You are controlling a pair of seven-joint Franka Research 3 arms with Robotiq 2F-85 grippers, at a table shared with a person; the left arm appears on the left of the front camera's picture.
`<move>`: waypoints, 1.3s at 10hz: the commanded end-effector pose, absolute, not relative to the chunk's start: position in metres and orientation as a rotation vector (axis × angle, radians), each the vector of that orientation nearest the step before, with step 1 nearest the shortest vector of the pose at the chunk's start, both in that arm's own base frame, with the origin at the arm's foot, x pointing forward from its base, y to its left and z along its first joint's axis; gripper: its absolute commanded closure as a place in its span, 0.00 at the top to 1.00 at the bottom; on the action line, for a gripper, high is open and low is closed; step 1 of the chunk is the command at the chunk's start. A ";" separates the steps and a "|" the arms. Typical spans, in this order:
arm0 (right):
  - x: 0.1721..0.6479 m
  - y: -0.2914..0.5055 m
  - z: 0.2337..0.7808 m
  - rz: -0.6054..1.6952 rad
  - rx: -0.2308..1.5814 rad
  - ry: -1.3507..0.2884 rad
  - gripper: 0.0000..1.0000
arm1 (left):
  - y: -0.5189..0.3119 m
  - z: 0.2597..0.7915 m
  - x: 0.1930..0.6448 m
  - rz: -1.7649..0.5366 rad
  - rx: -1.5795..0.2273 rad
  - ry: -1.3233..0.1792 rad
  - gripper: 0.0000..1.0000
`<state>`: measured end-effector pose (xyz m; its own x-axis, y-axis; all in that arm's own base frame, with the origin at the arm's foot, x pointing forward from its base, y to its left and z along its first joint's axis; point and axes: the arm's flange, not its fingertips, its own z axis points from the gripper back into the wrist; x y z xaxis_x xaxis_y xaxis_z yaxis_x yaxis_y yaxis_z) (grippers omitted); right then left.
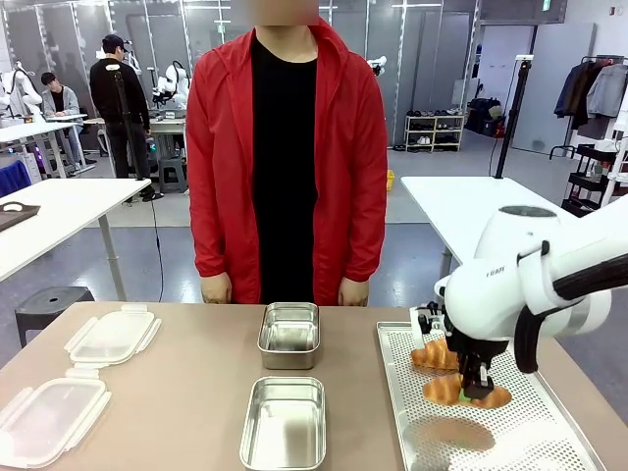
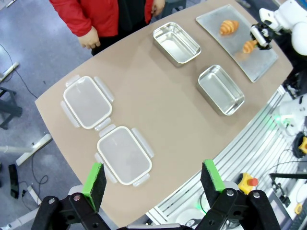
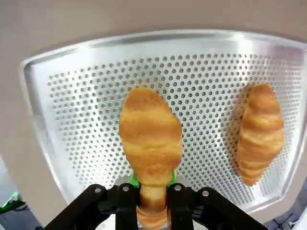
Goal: Place the bread into the airtight container.
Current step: Pick up a Butter Roll and place it into an empty Airtight Container.
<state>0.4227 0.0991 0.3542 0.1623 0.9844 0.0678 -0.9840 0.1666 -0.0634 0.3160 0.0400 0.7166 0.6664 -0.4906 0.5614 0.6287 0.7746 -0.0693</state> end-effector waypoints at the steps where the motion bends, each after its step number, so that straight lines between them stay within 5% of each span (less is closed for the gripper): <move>1: 0.404 0.129 0.410 1.371 -0.042 -0.056 0.19 | 0.040 0.718 0.316 -0.646 -0.265 -0.551 1.00; 4: 0.373 0.211 0.454 1.376 -0.030 -0.067 0.19 | 0.040 0.718 0.316 -0.646 -0.265 -0.551 1.00; 9: 0.339 0.350 0.440 1.289 -0.043 -0.177 0.19 | 0.040 0.718 0.316 -0.646 -0.265 -0.551 1.00; 13: 0.329 0.381 0.427 1.275 -0.013 -0.117 0.19 | 0.040 0.718 0.316 -0.646 -0.265 -0.551 1.00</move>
